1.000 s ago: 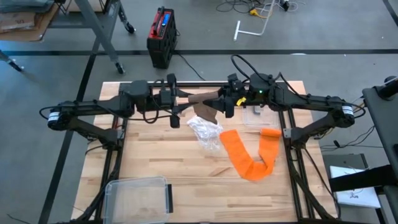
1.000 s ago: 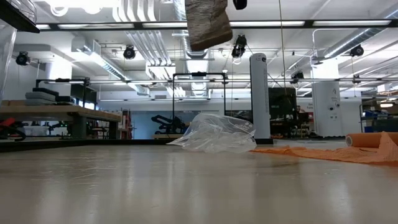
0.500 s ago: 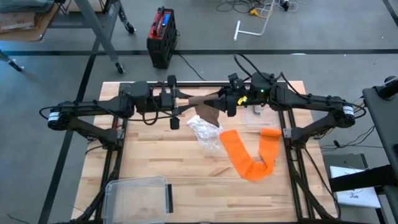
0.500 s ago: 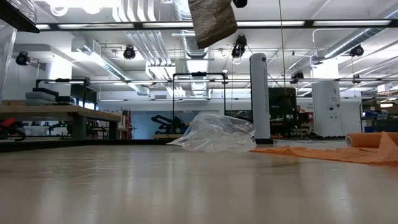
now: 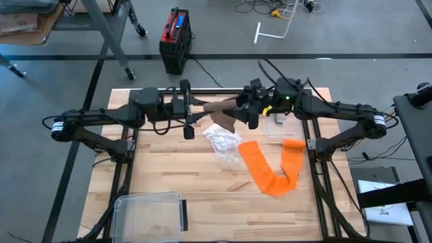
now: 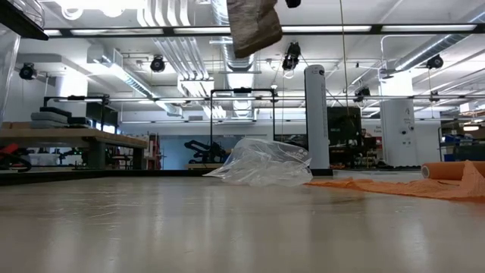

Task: Roll bandage
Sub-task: Roll the brown bandage

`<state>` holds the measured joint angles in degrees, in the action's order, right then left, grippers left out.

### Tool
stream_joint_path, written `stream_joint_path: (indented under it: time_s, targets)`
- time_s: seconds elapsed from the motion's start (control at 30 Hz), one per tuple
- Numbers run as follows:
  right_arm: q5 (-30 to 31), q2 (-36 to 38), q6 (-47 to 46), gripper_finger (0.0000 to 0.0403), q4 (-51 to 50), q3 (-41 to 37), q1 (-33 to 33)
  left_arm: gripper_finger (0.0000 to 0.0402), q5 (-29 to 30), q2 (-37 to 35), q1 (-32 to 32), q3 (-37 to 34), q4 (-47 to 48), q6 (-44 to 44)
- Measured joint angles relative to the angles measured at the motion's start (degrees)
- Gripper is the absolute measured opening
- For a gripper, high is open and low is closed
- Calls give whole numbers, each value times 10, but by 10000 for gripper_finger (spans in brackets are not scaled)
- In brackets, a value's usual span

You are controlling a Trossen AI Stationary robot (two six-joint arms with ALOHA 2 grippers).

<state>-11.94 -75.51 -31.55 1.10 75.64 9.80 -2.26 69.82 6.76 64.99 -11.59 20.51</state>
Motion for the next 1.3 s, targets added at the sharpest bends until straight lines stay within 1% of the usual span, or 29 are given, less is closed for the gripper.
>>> stream_joint_path:
  time_s: [0.1, 0.27, 0.47, 0.77, 0.97, 1.13, 1.3]
  targets:
    - [0, 6, 8, 306, 12, 1, 0, 87, 0, 0, 0, 0, 6, 0]
    - [0, 7, -22, 308, 8, 1, 0, 87, 0, 0, 0, 0, 6, 0]
    - [0, -2, -48, 295, 10, 1, 0, 87, 1, 3, 0, 0, 6, 0]
    - [0, -8, -75, 264, 8, 0, 0, 87, 2, 7, 0, 0, 5, 28]
    - [0, -8, -82, 224, 7, 0, 0, 87, 2, 17, 0, -1, 4, 46]
    - [0, -7, -69, 172, 7, 0, 0, 90, 2, 21, 0, -1, -5, 45]
    - [0, -7, -21, 126, 12, 0, 0, 117, 3, 18, 0, -1, -9, 0]
